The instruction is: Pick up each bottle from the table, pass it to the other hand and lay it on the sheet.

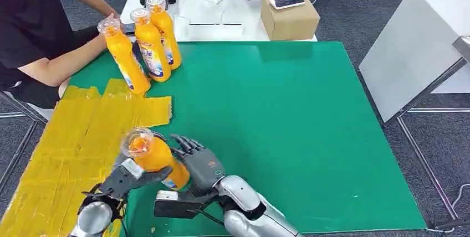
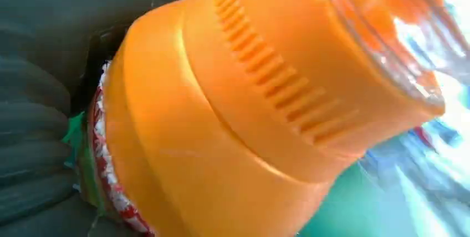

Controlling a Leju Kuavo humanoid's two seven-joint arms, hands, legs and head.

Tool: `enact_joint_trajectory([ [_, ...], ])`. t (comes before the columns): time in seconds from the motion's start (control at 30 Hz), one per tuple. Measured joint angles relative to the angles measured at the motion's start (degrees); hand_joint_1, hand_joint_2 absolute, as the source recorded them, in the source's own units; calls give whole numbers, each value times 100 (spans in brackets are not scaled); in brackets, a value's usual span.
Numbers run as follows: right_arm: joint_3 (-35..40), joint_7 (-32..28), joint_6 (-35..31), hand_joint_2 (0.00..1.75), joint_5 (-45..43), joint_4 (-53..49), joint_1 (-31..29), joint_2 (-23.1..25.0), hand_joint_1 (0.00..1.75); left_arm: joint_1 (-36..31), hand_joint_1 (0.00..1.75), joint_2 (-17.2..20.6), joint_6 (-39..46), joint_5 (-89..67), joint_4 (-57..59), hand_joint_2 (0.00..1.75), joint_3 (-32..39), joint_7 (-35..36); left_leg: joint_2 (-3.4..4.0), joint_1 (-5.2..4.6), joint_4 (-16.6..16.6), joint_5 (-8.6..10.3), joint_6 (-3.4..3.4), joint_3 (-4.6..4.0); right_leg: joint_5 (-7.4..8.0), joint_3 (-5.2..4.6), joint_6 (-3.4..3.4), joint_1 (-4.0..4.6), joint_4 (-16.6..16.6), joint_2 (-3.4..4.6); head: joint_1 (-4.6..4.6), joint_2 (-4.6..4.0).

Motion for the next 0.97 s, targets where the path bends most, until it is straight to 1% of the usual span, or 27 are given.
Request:
enact_joint_trajectory([
  [0.03,-135,-69,13,0,-32,-335,61,-45,0,73,175,-37,284,-513,-107,175,113,116,14,-3,2,-1,0,0,3,-12,1,-2,0,7,-4,0],
  [0.1,-440,-213,15,0,-187,-899,217,-148,0,142,175,-134,993,-1714,-359,175,266,307,15,-2,2,-1,0,1,2,-23,0,-2,-2,6,-9,0],
  [0.13,-603,-269,18,0,-300,-1156,330,-214,0,162,175,-197,1298,-2258,-483,175,317,435,-2,-1,2,-1,0,1,-3,-64,-2,-1,-3,1,-2,0],
  [0.2,-957,-389,88,0,-558,-1674,500,-347,0,223,175,-273,1796,-3484,-695,175,373,706,-16,-2,0,-1,0,-3,-8,-63,-1,-3,-3,-8,-4,0],
  [0.27,-1262,-502,168,0,-777,-2087,582,-465,0,262,175,-327,2168,-4793,-730,175,360,1104,-7,-4,0,-2,0,-6,-3,-56,2,-3,-3,-6,-4,0],
  [0.33,-1490,-589,175,0,-944,-2371,627,-561,0,257,175,-339,2446,-5725,-597,175,264,1483,3,-8,0,-1,1,-10,4,-19,4,-6,-3,-4,-4,0],
  [0.4,-1623,-664,175,0,-1084,-2553,640,-638,0,246,175,-328,2564,-6063,-331,175,140,1788,7,-8,2,0,1,-6,6,-16,6,-6,-3,-2,-4,0],
  [0.5,-1735,-749,168,0,-1202,-2691,664,-723,0,205,175,-251,2676,-6124,139,175,-139,2150,7,-7,1,1,1,-5,6,-16,6,-6,-3,-2,-4,0],
  [0.67,-1794,-826,166,0,-1314,-2735,660,-804,0,-60,175,-221,2643,-6166,1269,175,-451,2036,8,-6,1,2,0,-5,6,-13,6,-5,-1,-1,-2,0],
  [0.83,-1807,-830,166,0,-1322,-2737,658,-850,0,-301,175,-218,2683,-6170,1788,175,-590,2034,0,-7,0,2,0,8,4,2,5,-6,-1,-4,-6,0],
  [0.93,-1809,-839,175,0,-1370,-2737,658,-876,0,-480,175,-175,2406,-6172,2043,175,-748,2174,-2,-7,-2,2,-1,19,4,7,4,-6,-1,-4,-7,0],
  [0.97,-1809,-852,186,0,-1397,-2737,655,-887,0,-575,161,-175,2313,-6170,2227,175,-785,2159,-5,-7,-2,3,-1,28,2,5,3,-5,-1,-5,-6,0],
])
